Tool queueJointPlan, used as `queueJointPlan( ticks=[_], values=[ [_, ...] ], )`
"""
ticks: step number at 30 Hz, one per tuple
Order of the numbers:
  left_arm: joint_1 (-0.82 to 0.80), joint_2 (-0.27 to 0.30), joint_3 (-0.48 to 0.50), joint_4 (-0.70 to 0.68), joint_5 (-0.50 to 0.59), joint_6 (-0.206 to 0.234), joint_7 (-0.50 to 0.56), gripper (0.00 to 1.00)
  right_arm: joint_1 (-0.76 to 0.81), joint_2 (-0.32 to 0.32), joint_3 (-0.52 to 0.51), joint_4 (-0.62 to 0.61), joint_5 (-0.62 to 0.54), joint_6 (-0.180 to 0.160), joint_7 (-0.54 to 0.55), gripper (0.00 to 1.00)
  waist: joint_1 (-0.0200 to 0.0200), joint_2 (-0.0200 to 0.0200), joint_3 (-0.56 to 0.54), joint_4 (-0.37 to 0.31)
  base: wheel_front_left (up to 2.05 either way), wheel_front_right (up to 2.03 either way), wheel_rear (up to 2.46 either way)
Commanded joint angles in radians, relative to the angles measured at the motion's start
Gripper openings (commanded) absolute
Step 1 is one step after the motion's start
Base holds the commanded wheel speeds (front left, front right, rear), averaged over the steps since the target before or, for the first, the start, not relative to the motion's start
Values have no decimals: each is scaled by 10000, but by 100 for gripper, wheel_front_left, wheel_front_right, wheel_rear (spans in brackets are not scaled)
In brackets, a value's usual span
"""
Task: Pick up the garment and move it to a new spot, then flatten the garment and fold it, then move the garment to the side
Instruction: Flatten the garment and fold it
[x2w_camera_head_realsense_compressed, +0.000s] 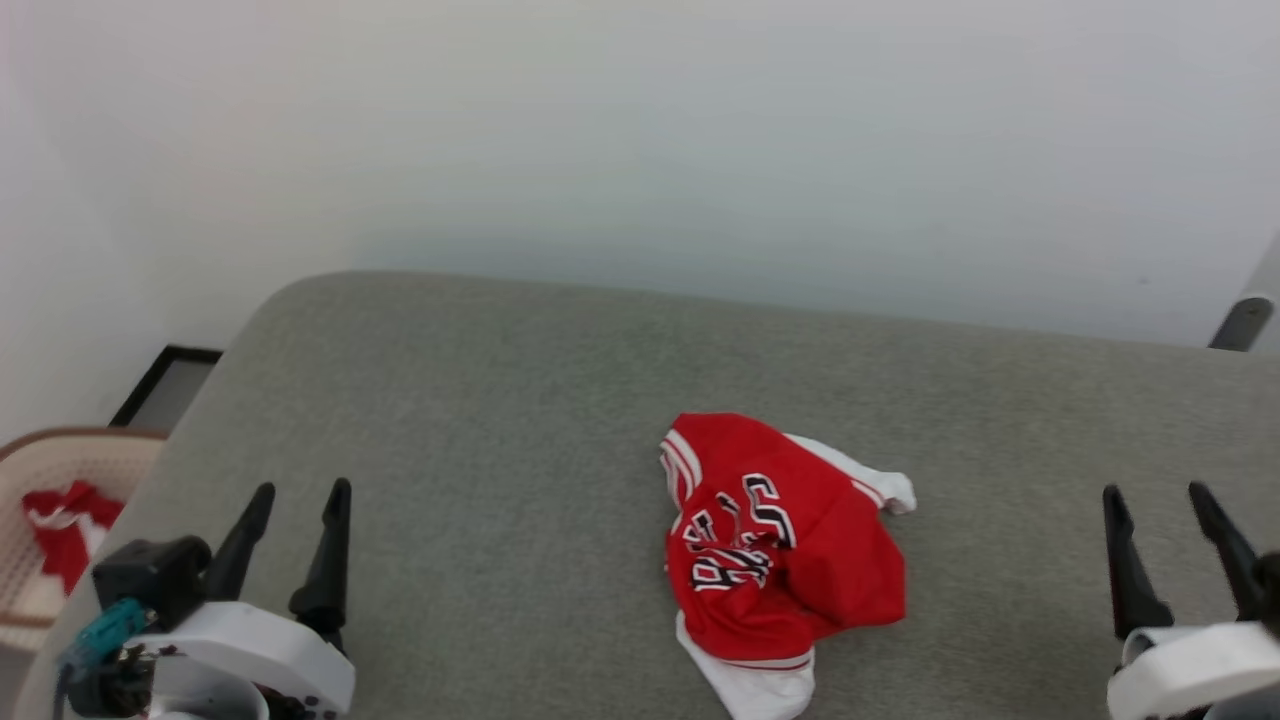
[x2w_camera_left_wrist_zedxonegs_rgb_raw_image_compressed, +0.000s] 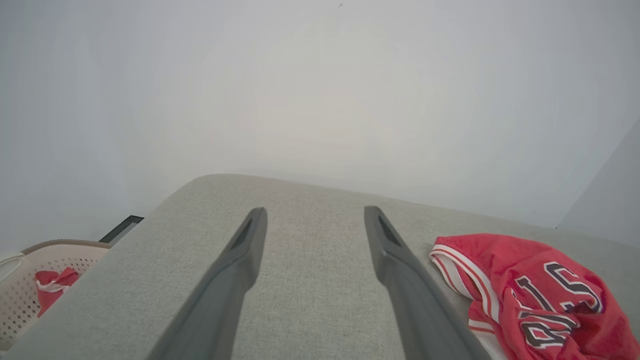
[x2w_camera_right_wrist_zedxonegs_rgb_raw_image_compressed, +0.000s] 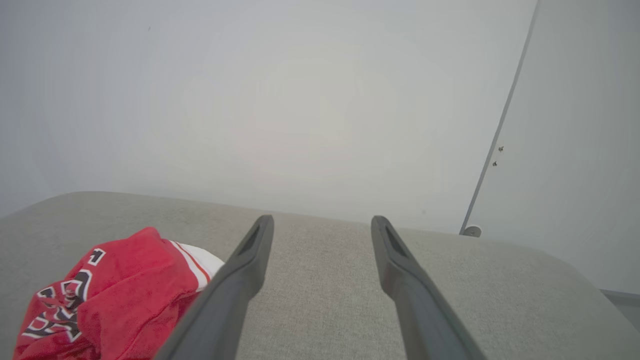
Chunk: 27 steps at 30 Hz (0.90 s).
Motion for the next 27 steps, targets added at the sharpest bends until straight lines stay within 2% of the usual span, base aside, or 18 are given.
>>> queueJointPlan(
  ticks=[1, 7, 12, 20, 27],
  values=[
    [97, -89, -4, -97, 13, 92, -61, 100, -264, -146, 53, 55, 103, 1, 92, 100, 0, 0, 337, 416, 0, 0, 0],
    [118, -322, -136, -298, 140, 281, -205, 100, -1137, -624, 184, 397, 190, 1, 782, 100, 0, 0, 903, 1196, 0, 0, 0],
    [-157, -595, -216, -319, 133, 191, -438, 100, -2083, -890, 249, 961, 347, 1, 1517, 100, 0, 0, 1586, 1716, 0, 0, 0],
    [-684, -1038, -566, -162, 318, 21, -651, 100, -3142, -1543, 1046, 2268, 1051, 1, 3408, 100, 0, 0, 2360, 2281, 0, 0, 0],
    [-1045, -1287, -710, 52, 370, -115, -758, 100, -3692, -2073, 1845, 3138, 1799, -1, 5219, 100, 0, 0, 2787, 2508, 0, 0, 0]
  ],
)
